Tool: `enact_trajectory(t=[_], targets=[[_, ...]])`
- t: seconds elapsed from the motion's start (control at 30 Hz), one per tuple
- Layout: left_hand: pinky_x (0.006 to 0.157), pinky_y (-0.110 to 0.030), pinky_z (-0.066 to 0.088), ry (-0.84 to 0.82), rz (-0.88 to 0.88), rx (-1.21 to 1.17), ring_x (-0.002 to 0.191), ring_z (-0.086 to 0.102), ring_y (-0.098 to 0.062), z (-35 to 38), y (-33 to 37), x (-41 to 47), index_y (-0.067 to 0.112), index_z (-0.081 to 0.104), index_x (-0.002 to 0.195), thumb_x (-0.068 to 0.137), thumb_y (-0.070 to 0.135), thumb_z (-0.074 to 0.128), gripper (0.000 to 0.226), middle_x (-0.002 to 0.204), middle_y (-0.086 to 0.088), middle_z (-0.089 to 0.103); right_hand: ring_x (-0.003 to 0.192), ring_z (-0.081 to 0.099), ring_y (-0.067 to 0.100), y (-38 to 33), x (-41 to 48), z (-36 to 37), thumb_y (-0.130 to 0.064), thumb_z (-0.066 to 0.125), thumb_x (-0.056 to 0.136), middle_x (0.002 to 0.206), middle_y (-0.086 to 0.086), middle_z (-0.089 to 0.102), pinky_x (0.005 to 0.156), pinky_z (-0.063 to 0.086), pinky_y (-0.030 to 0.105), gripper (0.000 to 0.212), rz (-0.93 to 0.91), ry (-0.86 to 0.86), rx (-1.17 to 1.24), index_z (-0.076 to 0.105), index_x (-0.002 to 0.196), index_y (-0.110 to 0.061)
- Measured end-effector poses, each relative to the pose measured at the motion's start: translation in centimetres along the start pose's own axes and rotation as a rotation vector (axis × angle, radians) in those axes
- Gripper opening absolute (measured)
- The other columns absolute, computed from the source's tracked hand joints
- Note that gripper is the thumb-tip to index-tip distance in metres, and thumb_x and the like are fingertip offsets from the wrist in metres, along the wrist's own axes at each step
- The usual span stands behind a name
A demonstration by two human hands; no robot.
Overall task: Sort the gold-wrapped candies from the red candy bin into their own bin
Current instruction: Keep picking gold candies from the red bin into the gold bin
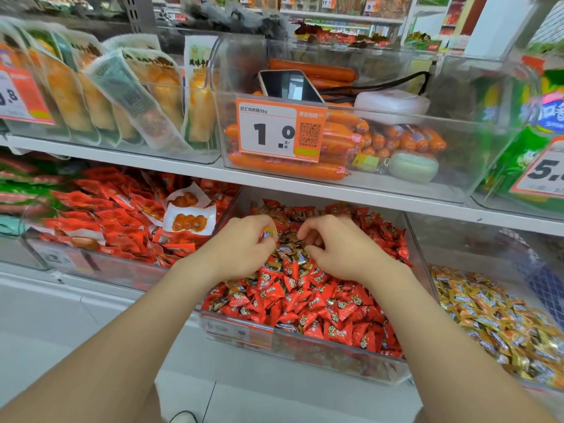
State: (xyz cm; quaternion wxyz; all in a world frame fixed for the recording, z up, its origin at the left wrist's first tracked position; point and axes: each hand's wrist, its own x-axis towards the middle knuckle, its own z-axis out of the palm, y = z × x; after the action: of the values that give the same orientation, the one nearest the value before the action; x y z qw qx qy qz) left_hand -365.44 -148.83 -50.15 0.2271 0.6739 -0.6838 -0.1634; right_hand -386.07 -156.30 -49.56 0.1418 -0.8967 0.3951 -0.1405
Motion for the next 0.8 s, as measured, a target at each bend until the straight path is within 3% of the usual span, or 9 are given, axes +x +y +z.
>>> enact_trajectory(t=[0.1,0.2,0.3,0.37,0.5,0.57,0.7,0.8], targets=[[0.052,-0.031,0.036,-0.016,0.029,0.075,0.058,0.054,-0.015,0.6,0.2,-0.3,0.018,0.052,0.085,0.109,0.039,0.046,0.032,0.069,0.0,0.058,0.079,0.065,0.003,0.2,0.2,-0.4,-0.023,0.077,0.092,0.084,-0.013,0.07,0.081,0.06,0.034,0.02,0.024,-0.055,-0.017,0.073,0.111,-0.026],[0.062,-0.039,0.041,0.035,0.013,0.15,0.069,0.058,-0.024,1.2,-0.1,0.3,0.015,0.049,0.08,0.111,0.039,0.042,0.04,0.074,-0.004,0.056,0.077,0.065,0.008,0.0,0.3,-0.5,-0.009,0.072,0.085,0.079,-0.01,0.07,0.081,0.061,0.037,0.035,0.088,-0.114,-0.107,0.071,0.115,-0.027],[0.079,-0.046,0.056,0.026,-0.003,0.19,0.092,0.066,-0.032,1.3,-0.5,0.9,0.011,0.063,0.11,0.104,0.012,0.048,0.016,0.102,-0.009,0.064,0.09,0.063,0.012,-0.8,0.9,-0.1,-0.003,0.063,0.076,0.094,-0.007,0.068,0.083,0.061,0.038,0.047,0.078,-0.093,-0.089,0.071,0.114,-0.03],[0.092,-0.039,0.053,-0.017,0.012,0.244,0.108,0.061,-0.028,1.5,-0.7,1.0,0.014,0.066,0.125,0.097,0.001,0.052,0.033,0.118,-0.009,0.06,0.102,0.066,0.015,-1.2,1.5,0.5,-0.005,0.065,0.077,0.11,-0.005,0.069,0.087,0.061,0.036,0.051,0.027,-0.127,-0.044,0.069,0.119,-0.033],[0.093,-0.04,0.05,-0.092,0.016,0.278,0.111,0.056,-0.029,2.2,-1.5,1.5,0.01,0.061,0.125,0.098,0.002,0.055,0.029,0.117,-0.01,0.054,0.109,0.066,0.022,-1.1,2.8,2.4,-0.013,0.078,0.079,0.127,0.001,0.066,0.091,0.06,0.044,0.069,-0.023,-0.337,-0.083,0.058,0.14,-0.037],[0.094,-0.038,0.049,-0.126,0.022,0.229,0.115,0.056,-0.027,2.4,-1.8,1.8,0.008,0.058,0.124,0.101,0.004,0.056,0.024,0.12,-0.01,0.056,0.112,0.064,0.023,-0.7,3.4,3.1,-0.019,0.087,0.078,0.131,0.001,0.064,0.093,0.059,0.045,0.073,-0.018,-0.36,-0.084,0.056,0.14,-0.042],[0.095,-0.041,0.05,-0.207,0.043,0.165,0.116,0.058,-0.026,2.1,-1.8,2.4,0.011,0.057,0.126,0.103,0.008,0.057,0.023,0.123,-0.008,0.061,0.104,0.065,0.025,-0.3,3.8,3.6,-0.015,0.072,0.091,0.124,0.005,0.064,0.092,0.056,0.04,0.04,-0.037,-0.242,-0.103,0.07,0.123,-0.04],[0.097,-0.044,0.05,-0.276,0.031,0.179,0.117,0.056,-0.027,2.2,-2.0,2.9,0.014,0.055,0.133,0.105,0.015,0.058,0.028,0.122,-0.008,0.06,0.095,0.067,0.018,-0.1,3.0,2.7,-0.021,0.073,0.097,0.113,0.001,0.068,0.084,0.056,0.035,0.022,-0.007,-0.176,-0.024,0.073,0.116,-0.033]])
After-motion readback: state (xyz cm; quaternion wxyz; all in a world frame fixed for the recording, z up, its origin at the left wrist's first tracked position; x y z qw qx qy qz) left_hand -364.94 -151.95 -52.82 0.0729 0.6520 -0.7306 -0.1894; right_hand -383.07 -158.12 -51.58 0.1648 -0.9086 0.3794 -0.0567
